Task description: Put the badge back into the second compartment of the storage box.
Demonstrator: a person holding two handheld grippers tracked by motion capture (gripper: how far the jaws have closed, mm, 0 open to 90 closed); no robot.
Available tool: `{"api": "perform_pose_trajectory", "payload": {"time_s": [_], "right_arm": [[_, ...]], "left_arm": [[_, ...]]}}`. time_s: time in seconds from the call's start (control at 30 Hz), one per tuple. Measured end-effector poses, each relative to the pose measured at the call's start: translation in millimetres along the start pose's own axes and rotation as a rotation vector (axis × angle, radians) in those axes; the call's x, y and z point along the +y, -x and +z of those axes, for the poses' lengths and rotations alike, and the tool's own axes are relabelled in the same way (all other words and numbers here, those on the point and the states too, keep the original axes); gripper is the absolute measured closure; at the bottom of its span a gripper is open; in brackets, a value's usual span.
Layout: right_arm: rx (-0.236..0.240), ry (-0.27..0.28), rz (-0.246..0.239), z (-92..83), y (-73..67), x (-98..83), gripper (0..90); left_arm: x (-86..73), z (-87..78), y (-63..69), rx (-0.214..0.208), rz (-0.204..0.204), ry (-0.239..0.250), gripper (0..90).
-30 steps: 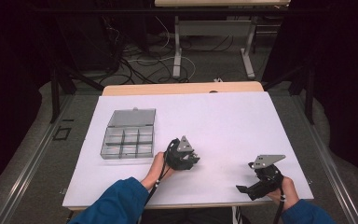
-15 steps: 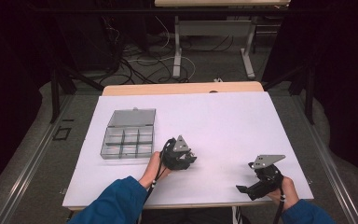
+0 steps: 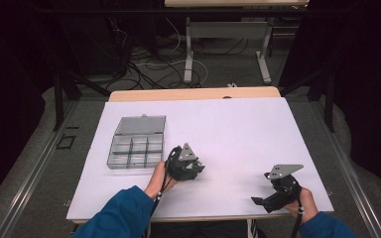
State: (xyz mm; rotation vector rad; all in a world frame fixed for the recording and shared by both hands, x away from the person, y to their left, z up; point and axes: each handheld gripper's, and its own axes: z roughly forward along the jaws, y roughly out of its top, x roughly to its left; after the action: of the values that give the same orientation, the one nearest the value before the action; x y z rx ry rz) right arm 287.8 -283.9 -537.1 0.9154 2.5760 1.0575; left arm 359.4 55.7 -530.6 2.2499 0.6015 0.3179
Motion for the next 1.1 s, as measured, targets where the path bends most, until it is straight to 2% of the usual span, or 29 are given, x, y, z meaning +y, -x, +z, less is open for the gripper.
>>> {"api": "perform_pose_trajectory", "payload": {"time_s": [0.17,0.5,0.53,0.57,0.63,0.67,0.73,0.83,1.1], "right_arm": [[0.010,-0.012,-0.004,-0.4,0.3,0.2,0.0],[-0.006,-0.002,-0.001,1.6,-0.7,0.0,0.0],[0.004,-0.015,-0.015,1.4,0.5,0.2,0.0],[-0.004,-0.004,-0.006,2.6,-0.6,-0.2,0.0],[0.002,-0.026,-0.001,1.9,-1.3,0.1,0.0],[-0.004,-0.013,-0.002,2.9,-1.9,-0.3,0.0],[-0.001,-0.025,-0.005,2.0,-1.8,0.1,0.0],[-0.003,-0.012,-0.003,3.0,-1.8,-0.2,0.0],[0.004,-0.021,-0.016,2.9,-0.4,-0.5,0.0]], "left_arm": [[-0.5,-6.7,-4.0,0.010,-0.015,-0.009,58.7],[-2.7,-18.5,-12.2,0.040,-0.042,0.003,58.6],[-3.2,-19.3,-13.2,0.044,-0.047,0.004,58.7],[-3.7,-20.5,-14.0,0.041,-0.058,0.004,58.6],[-4.5,-22.7,-16.2,0.046,-0.067,0.004,58.7],[-4.6,-23.8,-17.8,0.054,-0.064,0.010,58.7],[-5.4,-26.1,-19.1,0.058,-0.079,0.014,58.6],[-6.5,-30.9,-21.4,0.066,-0.082,0.011,58.7],[-11.3,-38.4,-27.7,0.094,-0.093,0.007,58.7]]}}
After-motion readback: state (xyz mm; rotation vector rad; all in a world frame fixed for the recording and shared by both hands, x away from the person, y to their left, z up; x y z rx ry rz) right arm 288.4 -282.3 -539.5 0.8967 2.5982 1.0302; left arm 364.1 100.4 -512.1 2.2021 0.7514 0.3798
